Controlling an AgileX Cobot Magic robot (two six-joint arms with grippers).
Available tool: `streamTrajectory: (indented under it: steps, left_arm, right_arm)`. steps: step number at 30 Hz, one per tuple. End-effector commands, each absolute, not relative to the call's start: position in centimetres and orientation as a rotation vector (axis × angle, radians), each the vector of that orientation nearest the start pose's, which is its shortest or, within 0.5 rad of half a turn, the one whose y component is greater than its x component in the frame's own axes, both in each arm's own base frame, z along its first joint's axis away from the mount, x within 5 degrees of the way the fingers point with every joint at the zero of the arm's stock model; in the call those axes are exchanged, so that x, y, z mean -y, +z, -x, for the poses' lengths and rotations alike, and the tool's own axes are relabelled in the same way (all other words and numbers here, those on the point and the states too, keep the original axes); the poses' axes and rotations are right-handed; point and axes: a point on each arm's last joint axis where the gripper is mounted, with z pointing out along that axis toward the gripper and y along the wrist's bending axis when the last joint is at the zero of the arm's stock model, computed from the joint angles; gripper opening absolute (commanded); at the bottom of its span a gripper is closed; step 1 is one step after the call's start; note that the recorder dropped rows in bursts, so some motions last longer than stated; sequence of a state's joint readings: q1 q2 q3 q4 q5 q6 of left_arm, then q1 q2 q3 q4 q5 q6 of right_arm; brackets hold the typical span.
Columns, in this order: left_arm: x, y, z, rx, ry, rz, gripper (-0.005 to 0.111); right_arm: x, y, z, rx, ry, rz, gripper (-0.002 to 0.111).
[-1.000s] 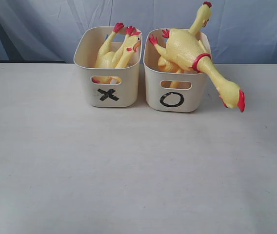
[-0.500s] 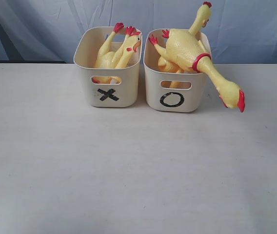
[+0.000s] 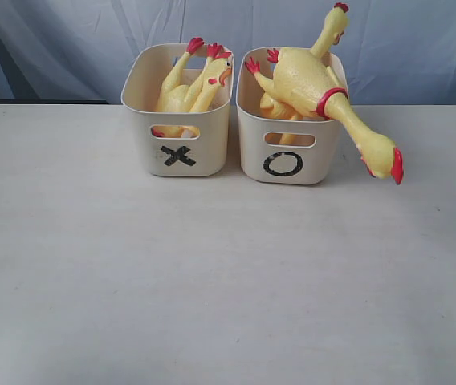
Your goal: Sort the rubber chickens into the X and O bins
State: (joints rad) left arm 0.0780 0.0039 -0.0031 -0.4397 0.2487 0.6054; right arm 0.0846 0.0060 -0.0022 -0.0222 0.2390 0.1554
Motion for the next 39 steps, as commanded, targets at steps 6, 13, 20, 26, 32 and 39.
streamTrajectory:
  steps: [6,13,20,26,32,39]
  left_arm:
    - [0.48,19.33,-5.58,-1.699,0.063,-0.112,0.03]
    - [0.48,19.33,-5.58,-1.699,0.063,-0.112,0.03]
    - [0.37,19.24,-5.56,-1.707,0.119,-0.157,0.03]
    - [-0.27,19.24,-5.55,-1.692,0.392,-0.35,0.03]
    - [-0.26,19.23,-5.55,-1.694,0.384,-0.345,0.03]
    - [-0.29,19.56,-5.59,-1.659,0.392,-0.335,0.03]
  right_arm:
    - [-0.24,18.77,-5.47,-1.766,0.095,-0.014,0.0]
    - [0.07,18.81,-5.49,-1.76,-0.021,0.065,0.0]
    - [0.07,18.81,-5.49,-1.76,-0.021,0.065,0.0]
    - [0.07,18.81,-5.49,-1.76,-0.021,0.065,0.0]
    - [0.07,18.81,-5.49,-1.76,-0.021,0.065,0.0]
    - [0.06,18.81,-5.49,-1.76,-0.017,0.061,0.0]
